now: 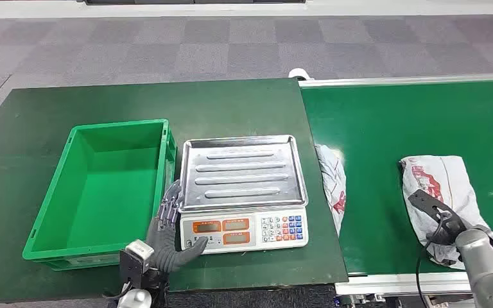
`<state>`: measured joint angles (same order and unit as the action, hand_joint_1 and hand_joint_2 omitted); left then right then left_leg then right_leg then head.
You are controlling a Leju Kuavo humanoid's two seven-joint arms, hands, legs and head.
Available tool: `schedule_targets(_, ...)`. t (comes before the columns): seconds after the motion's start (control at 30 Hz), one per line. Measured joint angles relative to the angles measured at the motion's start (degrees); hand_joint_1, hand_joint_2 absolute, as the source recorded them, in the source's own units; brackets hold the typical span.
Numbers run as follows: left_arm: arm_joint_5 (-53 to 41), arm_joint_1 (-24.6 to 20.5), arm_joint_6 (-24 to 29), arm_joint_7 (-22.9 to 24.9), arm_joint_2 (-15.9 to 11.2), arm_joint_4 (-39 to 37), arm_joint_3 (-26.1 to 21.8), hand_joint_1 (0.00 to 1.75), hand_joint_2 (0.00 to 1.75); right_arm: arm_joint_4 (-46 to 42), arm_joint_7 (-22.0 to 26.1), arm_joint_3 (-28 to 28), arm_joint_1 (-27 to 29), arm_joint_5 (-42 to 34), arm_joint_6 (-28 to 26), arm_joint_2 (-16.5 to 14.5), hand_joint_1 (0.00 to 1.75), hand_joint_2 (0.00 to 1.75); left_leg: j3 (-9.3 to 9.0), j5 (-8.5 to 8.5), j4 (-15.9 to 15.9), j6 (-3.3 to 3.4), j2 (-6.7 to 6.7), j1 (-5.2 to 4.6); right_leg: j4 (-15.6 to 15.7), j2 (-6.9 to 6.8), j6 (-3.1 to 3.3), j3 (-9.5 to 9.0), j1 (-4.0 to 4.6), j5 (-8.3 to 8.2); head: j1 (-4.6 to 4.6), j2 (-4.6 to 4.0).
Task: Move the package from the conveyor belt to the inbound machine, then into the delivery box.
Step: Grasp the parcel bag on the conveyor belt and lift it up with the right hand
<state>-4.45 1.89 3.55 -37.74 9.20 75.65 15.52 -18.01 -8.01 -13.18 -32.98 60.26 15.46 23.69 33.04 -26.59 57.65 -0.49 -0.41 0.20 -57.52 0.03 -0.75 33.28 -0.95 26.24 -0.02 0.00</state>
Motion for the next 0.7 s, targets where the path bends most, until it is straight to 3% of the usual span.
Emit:
schedule_targets(0.07,0.08,0.07,0.11,0.02,0.0,-0.03,0.0,0.0,1.75,0.0,-0.31,0.28,-0.04,0.25,-0.03,-0.14,0.02,1.75,0.0,0.01,0.0,0.01,0.0,0.0,0.0,-0.01,-0.01,-0.02,0.0,0.0,0.01,0.0)
schedule_targets(0.2,0.15,0.32,0.37,0.07,0.0,-0.11,0.0,0.0,1.75,0.0,-1.02,1.02,-0.19,0.74,-0.22,-0.63,1.75,1.75,0.0,0.02,0.01,0.03,-0.01,0.01,0.0,-0.02,-0.05,-0.05,0.0,-0.04,0.01,0.0)
schedule_targets(0.7,1.05,0.84,1.99,0.19,-0.07,-0.22,0.0,0.0,1.75,0.0,0.36,4.7,-1.56,3.73,-1.25,-1.52,1.75,1.75,-0.02,0.05,0.08,0.06,-0.01,0.01,0.01,-0.01,-0.11,-0.1,0.07,-0.08,0.02,0.0)
